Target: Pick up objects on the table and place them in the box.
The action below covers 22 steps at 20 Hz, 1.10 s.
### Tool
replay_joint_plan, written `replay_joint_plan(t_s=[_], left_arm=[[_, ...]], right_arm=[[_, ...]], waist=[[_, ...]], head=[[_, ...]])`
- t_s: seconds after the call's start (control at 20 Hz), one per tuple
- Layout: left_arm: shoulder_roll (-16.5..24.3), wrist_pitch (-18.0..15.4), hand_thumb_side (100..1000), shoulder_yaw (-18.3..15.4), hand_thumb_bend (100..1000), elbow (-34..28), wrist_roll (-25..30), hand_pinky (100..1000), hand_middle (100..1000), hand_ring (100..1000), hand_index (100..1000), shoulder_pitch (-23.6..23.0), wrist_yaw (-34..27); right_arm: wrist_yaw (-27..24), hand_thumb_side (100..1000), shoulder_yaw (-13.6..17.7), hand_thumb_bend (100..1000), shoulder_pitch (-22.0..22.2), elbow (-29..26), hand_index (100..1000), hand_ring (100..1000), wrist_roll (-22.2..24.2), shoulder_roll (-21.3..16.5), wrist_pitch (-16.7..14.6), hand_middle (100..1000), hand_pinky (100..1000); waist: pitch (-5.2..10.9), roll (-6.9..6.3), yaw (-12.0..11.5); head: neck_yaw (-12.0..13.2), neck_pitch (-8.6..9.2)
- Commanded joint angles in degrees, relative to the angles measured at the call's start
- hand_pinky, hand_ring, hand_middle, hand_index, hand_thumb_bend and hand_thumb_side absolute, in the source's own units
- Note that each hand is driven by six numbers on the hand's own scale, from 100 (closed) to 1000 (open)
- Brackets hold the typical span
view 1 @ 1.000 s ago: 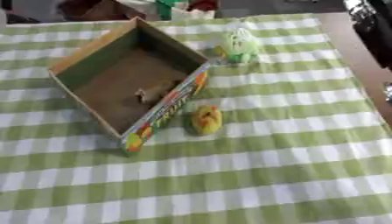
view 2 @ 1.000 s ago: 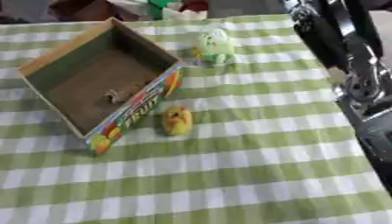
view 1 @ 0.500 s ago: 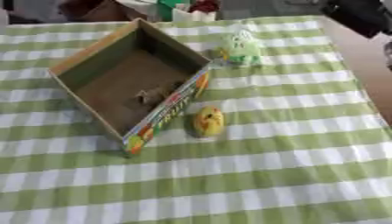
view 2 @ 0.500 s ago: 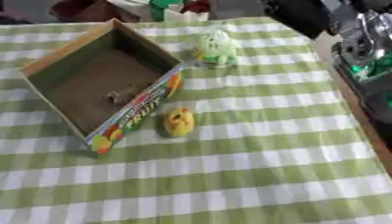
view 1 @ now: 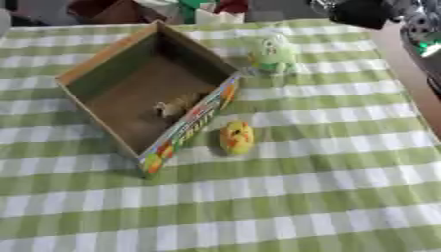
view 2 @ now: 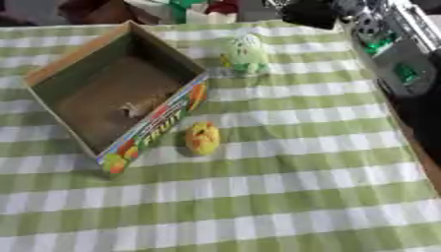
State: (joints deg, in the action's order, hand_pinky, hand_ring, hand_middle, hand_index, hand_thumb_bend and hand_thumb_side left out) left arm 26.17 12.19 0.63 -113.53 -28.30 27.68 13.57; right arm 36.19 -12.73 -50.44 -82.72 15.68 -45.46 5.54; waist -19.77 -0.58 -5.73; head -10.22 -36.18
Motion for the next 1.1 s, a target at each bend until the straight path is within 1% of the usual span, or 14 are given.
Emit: replay_joint_plan(t_s=[0.05,0.1,0.15,0.2,0.25,0.3,0.5,0.7,0.8,1.1], left_arm=[[0.7,-0.1,1000,0.1,100,-1.1,0.6,594,703,672,840,0.4,-0.4],[0.7,-0.1,1000,0.2,100,-1.1,0.7,593,703,672,840,0.4,-0.5],[0.6,-0.1,1000,0.2,100,-1.1,0.8,593,703,672,840,0.4,-0.5],[0.6,-0.1,1000,0.2,100,-1.1,0.9,593,702,671,840,0.3,-0.5],[0.6,-0.1,1000,0.3,100,-1.1,0.9,593,702,671,840,0.3,-0.6],[0.5,-0.2,1000,0.3,100,-1.1,1.0,593,701,670,839,0.2,-0.6],[0.3,-0.3,1000,0.2,100,-1.1,0.7,592,699,669,838,-0.1,-0.6],[0.1,-0.4,1000,0.2,100,-1.1,0.5,591,696,668,838,-0.3,-0.8],[0.0,-0.3,1000,0.3,100,-1.1,0.4,591,695,666,838,-0.4,-0.8],[-0.2,-0.2,1000,0.4,100,-1.1,0.5,591,691,665,838,-0.4,-0.9]], right_arm=[[2.4,1000,0.4,498,-2.5,4.2,975,937,2.5,0.3,-2.6,878,885],[3.0,1000,0.4,588,-3.1,5.6,989,952,3.6,0.8,-3.5,896,897],[3.6,1000,0.4,588,-3.6,6.9,989,952,4.7,1.2,-4.4,896,897],[4.1,1000,0.4,625,-4.1,8.0,1000,960,5.6,1.6,-5.3,904,904],[4.4,1000,0.5,630,-4.4,8.9,1000,962,6.3,1.9,-6.0,906,905],[4.8,1000,0.5,661,-4.6,9.6,1000,969,6.9,2.1,-6.6,914,911],[5.7,1000,0.2,683,-4.9,11.0,1000,981,8.6,2.7,-8.4,920,922],[5.7,1000,-0.6,709,-4.6,11.7,997,997,10.6,3.1,-9.5,933,938],[5.5,1000,-0.9,725,-4.6,12.2,1000,999,11.6,3.4,-9.9,934,941],[5.1,1000,-1.4,737,-4.9,13.5,1000,1000,13.7,4.3,-10.5,938,945]], waist=[[0.90,-0.10,-0.2],[0.84,-0.12,-0.2],[0.80,-0.13,-0.2],[0.76,-0.15,-0.2],[0.71,-0.17,-0.3],[0.66,-0.18,-0.3],[0.41,-0.24,-0.4],[0.28,-0.30,-0.4],[0.23,-0.34,-0.5],[0.10,-0.28,-0.7]], head=[[-0.4,0.86],[-0.5,0.98],[-0.6,1.06],[-0.7,1.19],[-0.7,1.31],[-0.7,1.49],[-0.6,2.31],[-0.5,2.62],[-0.5,2.68],[-0.6,2.74]])
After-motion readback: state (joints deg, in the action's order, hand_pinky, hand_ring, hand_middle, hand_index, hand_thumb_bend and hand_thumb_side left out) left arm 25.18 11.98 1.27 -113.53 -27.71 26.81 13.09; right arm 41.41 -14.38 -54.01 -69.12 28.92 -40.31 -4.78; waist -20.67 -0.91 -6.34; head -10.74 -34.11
